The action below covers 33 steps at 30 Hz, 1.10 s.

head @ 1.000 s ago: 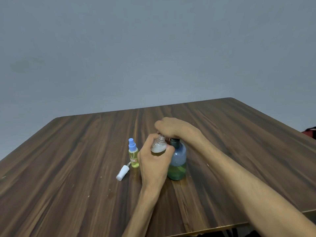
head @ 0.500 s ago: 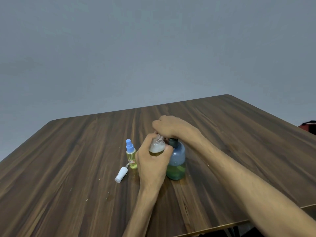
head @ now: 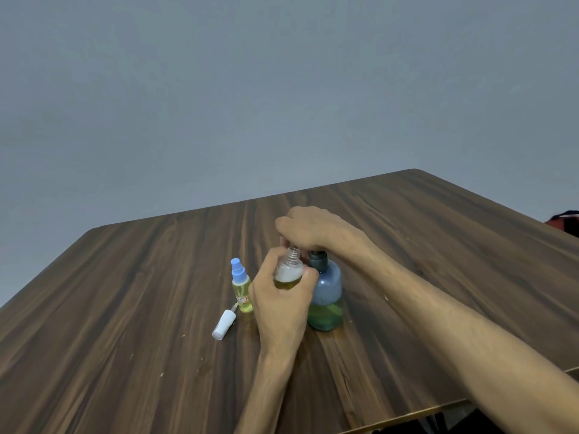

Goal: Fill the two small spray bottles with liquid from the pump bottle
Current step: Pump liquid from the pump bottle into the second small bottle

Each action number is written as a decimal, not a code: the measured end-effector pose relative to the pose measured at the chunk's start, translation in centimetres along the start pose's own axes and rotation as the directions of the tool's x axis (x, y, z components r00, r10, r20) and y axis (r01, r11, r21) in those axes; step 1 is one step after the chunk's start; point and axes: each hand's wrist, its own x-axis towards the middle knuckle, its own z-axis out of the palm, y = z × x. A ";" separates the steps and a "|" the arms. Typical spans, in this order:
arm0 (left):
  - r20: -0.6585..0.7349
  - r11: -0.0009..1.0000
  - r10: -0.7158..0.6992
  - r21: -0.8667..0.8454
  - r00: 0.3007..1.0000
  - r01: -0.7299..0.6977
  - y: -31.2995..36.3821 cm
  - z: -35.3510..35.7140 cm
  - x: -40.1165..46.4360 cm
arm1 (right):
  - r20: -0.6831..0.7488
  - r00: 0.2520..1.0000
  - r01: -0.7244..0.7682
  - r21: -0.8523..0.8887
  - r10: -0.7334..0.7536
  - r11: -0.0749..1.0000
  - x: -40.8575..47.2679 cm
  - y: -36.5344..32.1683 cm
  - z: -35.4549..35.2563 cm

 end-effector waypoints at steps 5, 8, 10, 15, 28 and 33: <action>-0.001 1.000 0.006 0.005 1.000 -0.006 0.1 0.1 0.0 | -0.017 1.000 -0.023 0.018 0.023 1.000 -0.4 0.0 -0.3; 0.000 1.000 0.005 -0.004 1.000 -0.005 0.0 0.1 0.0 | -0.037 0.999 -0.020 0.022 0.021 1.000 -0.2 0.2 -0.1; -0.004 1.000 0.002 0.000 1.000 -0.002 0.0 0.2 0.1 | -0.013 0.999 -0.029 0.000 0.029 1.000 -0.1 0.5 0.3; -0.005 1.000 0.008 -0.007 1.000 -0.008 0.1 0.1 0.0 | -0.088 0.996 0.013 0.022 -0.011 1.000 -0.1 0.3 -0.4; -0.006 1.000 0.015 -0.025 1.000 -0.015 0.2 0.2 0.0 | -0.061 0.998 0.004 -0.002 -0.004 1.000 -0.1 0.6 0.2; -0.006 1.000 0.014 -0.021 1.000 -0.014 0.1 0.3 0.0 | -0.044 0.999 -0.001 0.004 0.001 1.000 0.2 0.7 0.1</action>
